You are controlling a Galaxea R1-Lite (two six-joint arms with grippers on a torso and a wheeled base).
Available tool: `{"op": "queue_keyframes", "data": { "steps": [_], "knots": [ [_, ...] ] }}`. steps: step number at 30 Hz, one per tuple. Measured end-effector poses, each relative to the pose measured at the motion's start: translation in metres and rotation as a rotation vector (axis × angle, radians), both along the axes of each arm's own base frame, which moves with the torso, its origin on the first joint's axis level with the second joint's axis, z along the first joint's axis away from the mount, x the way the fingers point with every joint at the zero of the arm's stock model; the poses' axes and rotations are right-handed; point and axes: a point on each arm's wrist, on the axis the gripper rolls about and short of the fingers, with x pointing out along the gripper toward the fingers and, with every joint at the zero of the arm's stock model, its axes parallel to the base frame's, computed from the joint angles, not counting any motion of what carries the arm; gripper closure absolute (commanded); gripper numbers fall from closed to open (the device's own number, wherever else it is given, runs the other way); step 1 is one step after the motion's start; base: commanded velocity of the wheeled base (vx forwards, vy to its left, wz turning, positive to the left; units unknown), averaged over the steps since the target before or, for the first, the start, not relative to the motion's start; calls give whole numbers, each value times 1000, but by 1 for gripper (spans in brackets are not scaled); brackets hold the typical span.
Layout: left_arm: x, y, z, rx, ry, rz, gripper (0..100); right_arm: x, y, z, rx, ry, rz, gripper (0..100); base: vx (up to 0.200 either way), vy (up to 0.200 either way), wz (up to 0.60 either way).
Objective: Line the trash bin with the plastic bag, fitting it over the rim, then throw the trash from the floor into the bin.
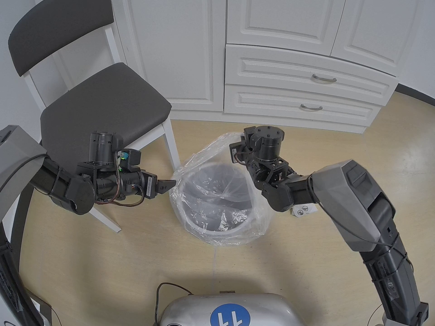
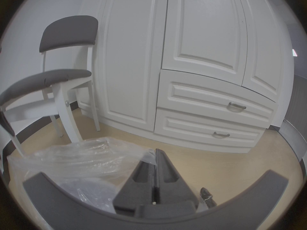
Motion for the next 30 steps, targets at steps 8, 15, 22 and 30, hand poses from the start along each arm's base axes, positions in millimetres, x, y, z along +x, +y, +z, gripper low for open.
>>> {"op": "queue_keyframes", "data": {
  "steps": [8,15,22,30],
  "knots": [
    [-4,0,5,-15,-66,2,0,13,2,-39,38,-54,12,100,0,0,0],
    [-5,0,7,-19,-86,4,0,14,0,-39,101,-160,14,100,0,0,0],
    [-6,-2,5,-18,-87,-2,0,-6,25,-19,163,-248,71,100,0,0,0],
    [-7,-7,1,-10,-78,-14,0,-27,56,-20,167,-245,162,100,0,0,0]
  ]
}}
